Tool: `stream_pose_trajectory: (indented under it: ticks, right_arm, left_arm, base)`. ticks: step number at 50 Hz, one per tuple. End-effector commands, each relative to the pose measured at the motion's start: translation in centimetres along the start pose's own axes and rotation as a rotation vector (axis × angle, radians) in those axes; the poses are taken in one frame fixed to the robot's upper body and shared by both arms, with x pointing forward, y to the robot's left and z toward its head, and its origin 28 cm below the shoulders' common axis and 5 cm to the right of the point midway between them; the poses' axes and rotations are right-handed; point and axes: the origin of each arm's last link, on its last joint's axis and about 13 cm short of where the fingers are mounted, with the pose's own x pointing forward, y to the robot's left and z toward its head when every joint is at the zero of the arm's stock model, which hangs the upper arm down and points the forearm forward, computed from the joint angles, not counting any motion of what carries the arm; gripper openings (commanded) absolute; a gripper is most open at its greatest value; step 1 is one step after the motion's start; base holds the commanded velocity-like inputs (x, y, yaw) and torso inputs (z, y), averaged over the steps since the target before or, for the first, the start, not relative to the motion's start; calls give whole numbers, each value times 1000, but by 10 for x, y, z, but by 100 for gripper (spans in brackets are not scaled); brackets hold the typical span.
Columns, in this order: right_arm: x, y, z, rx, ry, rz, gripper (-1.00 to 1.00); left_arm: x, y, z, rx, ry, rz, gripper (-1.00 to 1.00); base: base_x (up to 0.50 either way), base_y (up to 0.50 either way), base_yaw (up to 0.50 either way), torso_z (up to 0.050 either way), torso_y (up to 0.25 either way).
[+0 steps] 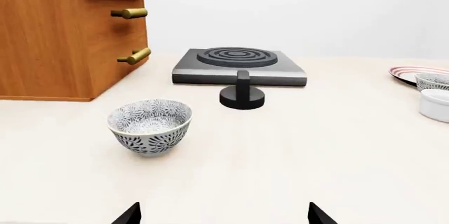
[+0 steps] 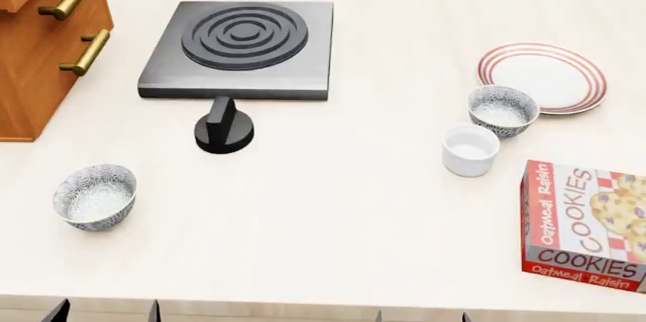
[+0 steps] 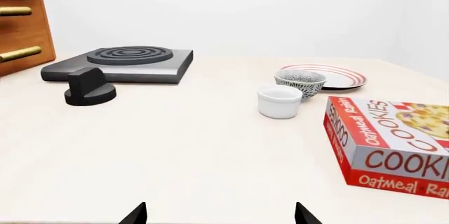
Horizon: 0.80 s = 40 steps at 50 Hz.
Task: Pick the akita bowl between the plate and the ramekin and place it on the plate.
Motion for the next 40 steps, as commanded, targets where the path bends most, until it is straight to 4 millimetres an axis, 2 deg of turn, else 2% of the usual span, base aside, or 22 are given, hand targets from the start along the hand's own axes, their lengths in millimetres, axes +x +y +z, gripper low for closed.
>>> stream_pose_trajectory:
  ticks: [1, 8, 18, 25, 31, 33, 36, 40]
  right_arm:
    - [-1, 0, 1, -6, -2, 0, 100]
    - [-2, 0, 2, 1, -6, 6, 100]
    - [-3, 1, 6, -7, -7, 13, 100]
    - [-7, 3, 30, -39, -28, 18, 100]
    - [-13, 7, 59, -61, -72, 21, 100]
    - [-13, 7, 65, -61, -87, 28, 100]
    - [-13, 10, 85, -69, -114, 37, 100]
    - [-12, 12, 97, -80, -130, 46, 100]
  left_arm:
    - [5, 7, 8, -42, 19, 16, 100]
    - [19, 22, 14, -89, 22, 61, 100]
    - [29, 38, 21, -130, 22, 129, 100]
    - [36, 53, 25, -151, 17, 198, 100]
    - [40, 65, 28, -161, 9, 261, 100]
    - [41, 67, 28, -164, 8, 267, 100]
    - [43, 72, 25, -163, 9, 291, 100]
    - [45, 78, 23, -159, 13, 321, 100]
  base:
    - [0, 0, 0, 0, 0]
    - [0, 0, 0, 0, 0]
    - [0, 0, 0, 0, 0]
    - [0, 0, 0, 0, 0]
    - [0, 0, 0, 0, 0]
    - [0, 0, 0, 0, 0]
    - [0, 0, 0, 0, 0]
    - [0, 0, 0, 0, 0]
